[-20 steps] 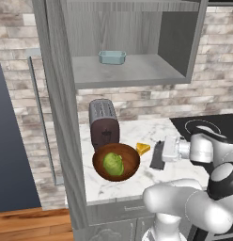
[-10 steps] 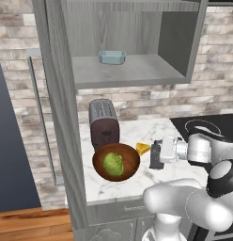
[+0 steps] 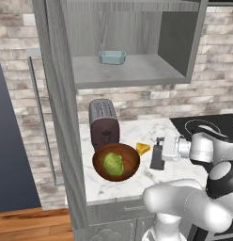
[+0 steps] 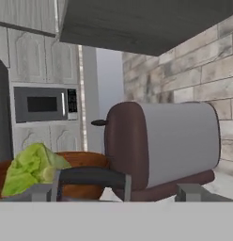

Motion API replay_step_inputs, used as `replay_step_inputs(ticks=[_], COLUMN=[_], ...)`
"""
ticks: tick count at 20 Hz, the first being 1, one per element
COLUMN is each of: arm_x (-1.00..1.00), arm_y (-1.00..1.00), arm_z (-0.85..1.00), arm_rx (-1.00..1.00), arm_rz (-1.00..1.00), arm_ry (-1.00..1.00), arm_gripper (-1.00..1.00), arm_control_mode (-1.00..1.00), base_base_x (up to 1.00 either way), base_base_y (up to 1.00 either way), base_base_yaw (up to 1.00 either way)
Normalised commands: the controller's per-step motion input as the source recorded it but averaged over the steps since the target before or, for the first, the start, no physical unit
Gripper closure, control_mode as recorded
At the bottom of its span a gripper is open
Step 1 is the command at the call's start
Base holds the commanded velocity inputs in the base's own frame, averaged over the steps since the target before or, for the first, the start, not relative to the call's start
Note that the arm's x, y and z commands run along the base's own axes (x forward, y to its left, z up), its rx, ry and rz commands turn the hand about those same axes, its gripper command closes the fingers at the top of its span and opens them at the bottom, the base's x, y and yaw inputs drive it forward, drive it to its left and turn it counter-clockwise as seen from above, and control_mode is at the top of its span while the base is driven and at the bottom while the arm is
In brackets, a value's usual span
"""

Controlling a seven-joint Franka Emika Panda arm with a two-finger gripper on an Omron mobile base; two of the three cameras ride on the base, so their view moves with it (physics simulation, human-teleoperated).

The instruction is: Pick the cheese from the fridge and the cheese grater from the cabinet and place them next to the salad bowl.

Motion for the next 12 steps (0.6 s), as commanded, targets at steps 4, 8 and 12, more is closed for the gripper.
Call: replay_step_inputs(ticks=[4,8,12], arm_x=[-0.08,-0.16,-0.34], arm_y=[-0.04,0.0,0.0], arm_z=[0.35,0.41,0.64], arm_rx=[0.06,0.04,0.01], arm_rz=[0.0,0.0,0.02], arm_ry=[0.0,0.0,0.0], arm_gripper=[-1.0,-1.0,-1.0], arm_control_mode=[-1.0,-1.0,-1.0], base_base_x=[0.0,0.0,0.0], base_base_y=[0.0,0.0,0.0], base_base_yaw=[0.0,0.0,0.0])
